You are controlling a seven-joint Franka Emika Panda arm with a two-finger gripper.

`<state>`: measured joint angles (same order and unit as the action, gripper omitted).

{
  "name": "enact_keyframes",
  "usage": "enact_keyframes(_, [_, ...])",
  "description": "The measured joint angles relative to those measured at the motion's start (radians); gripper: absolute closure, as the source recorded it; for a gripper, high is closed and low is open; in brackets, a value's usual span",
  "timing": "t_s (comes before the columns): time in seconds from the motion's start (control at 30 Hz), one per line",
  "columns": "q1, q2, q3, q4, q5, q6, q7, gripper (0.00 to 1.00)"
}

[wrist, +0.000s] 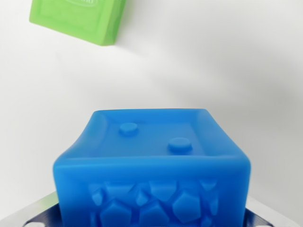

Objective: Stack cube

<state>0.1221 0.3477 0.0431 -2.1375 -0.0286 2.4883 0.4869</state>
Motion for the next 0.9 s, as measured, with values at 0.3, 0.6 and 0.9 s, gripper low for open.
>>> enact_keyframes(0.3, [0.022, 0.012, 0.000, 0.041, 0.000, -0.029, 0.064, 1.00])
enact_keyframes(0.6, [0.042, 0.024, 0.000, 0.083, 0.000, -0.060, 0.128, 1.00])
enact_keyframes(0.9, [0.064, 0.039, 0.000, 0.131, 0.000, -0.092, 0.193, 1.00])
